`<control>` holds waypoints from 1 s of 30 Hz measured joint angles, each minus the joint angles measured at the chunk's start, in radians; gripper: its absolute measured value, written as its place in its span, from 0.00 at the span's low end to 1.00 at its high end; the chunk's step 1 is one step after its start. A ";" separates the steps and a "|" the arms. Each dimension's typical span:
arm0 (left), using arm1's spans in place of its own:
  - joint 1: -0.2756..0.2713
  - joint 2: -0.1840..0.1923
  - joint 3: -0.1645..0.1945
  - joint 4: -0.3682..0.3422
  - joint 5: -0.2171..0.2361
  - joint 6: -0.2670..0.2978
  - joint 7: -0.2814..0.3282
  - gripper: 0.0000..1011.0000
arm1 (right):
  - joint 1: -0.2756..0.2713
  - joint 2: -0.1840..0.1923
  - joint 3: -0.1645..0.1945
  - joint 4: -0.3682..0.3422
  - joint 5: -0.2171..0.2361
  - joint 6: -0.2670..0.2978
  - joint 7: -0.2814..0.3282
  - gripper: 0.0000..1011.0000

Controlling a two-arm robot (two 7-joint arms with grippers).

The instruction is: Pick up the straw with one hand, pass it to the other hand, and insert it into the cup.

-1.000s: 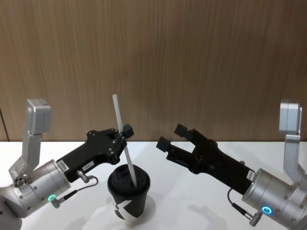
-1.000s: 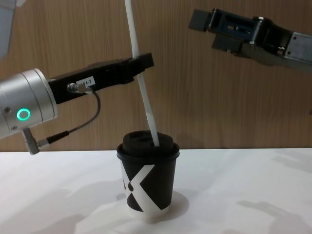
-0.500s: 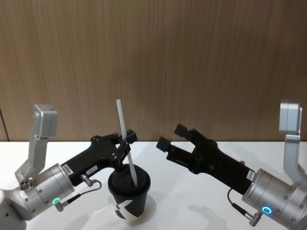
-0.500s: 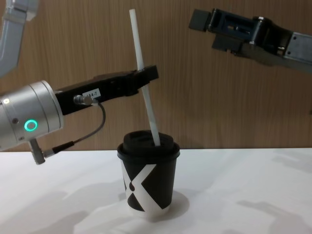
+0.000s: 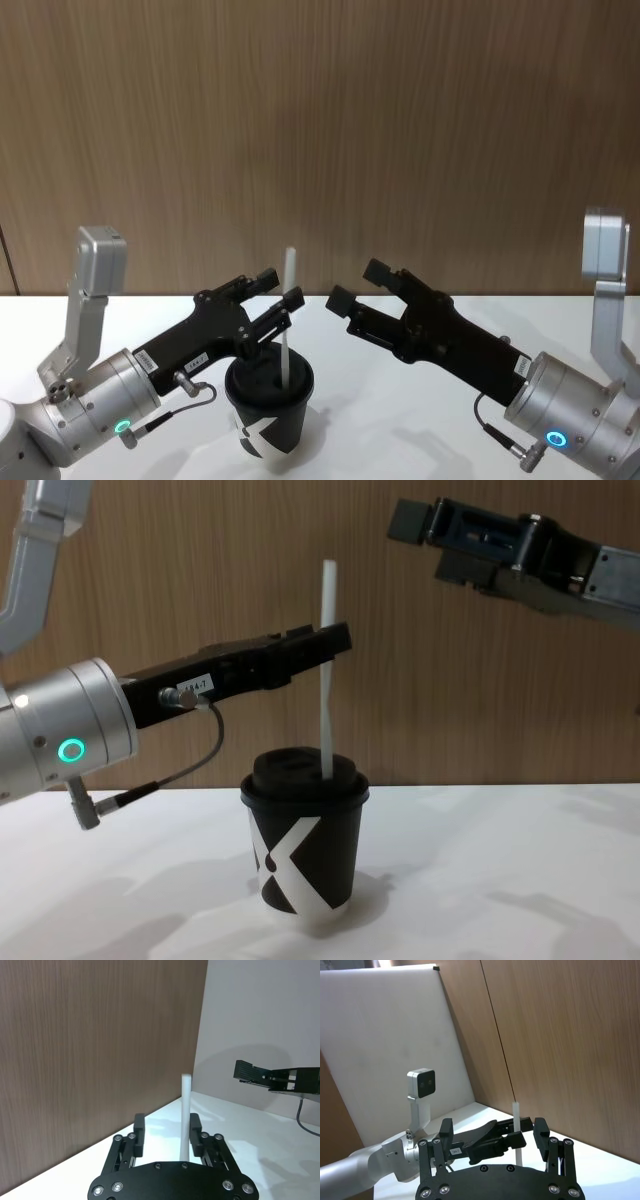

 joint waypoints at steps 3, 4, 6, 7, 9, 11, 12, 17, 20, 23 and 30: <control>0.007 0.002 -0.003 -0.009 0.000 0.000 0.004 0.57 | 0.000 0.000 0.000 0.000 0.000 0.000 0.000 0.99; 0.011 0.003 -0.004 -0.015 -0.001 0.000 0.007 0.60 | 0.000 0.000 0.000 0.000 0.000 0.000 0.000 0.99; 0.016 0.005 -0.006 -0.021 -0.001 0.000 0.009 0.67 | 0.000 0.000 0.000 0.000 0.000 0.000 0.000 0.99; 0.018 0.006 -0.007 -0.024 -0.002 0.001 0.011 0.69 | 0.000 0.000 0.000 0.000 0.000 0.000 0.000 0.99; 0.027 0.010 -0.010 -0.036 -0.004 0.001 0.015 0.77 | 0.000 0.000 0.000 0.000 0.000 0.000 0.000 0.99; 0.035 0.014 -0.012 -0.046 -0.008 0.003 0.019 0.82 | 0.000 0.000 0.000 0.000 0.000 0.000 0.000 0.99; 0.038 0.015 -0.013 -0.050 -0.009 0.003 0.019 0.85 | 0.000 0.000 0.000 0.000 0.000 0.000 0.000 0.99; 0.060 0.026 -0.020 -0.077 -0.021 0.006 0.027 0.98 | 0.000 0.000 0.000 0.000 0.000 0.000 0.000 0.99; 0.070 0.031 -0.022 -0.087 -0.026 0.007 0.029 0.99 | 0.000 0.000 0.000 0.000 0.000 0.000 0.000 0.99; 0.086 0.039 -0.028 -0.105 -0.033 0.007 0.035 0.99 | 0.000 0.000 0.000 0.000 0.000 0.000 0.000 0.99; 0.113 0.052 -0.038 -0.139 -0.035 0.004 0.050 0.99 | 0.000 0.000 0.000 0.000 0.000 0.000 0.000 0.99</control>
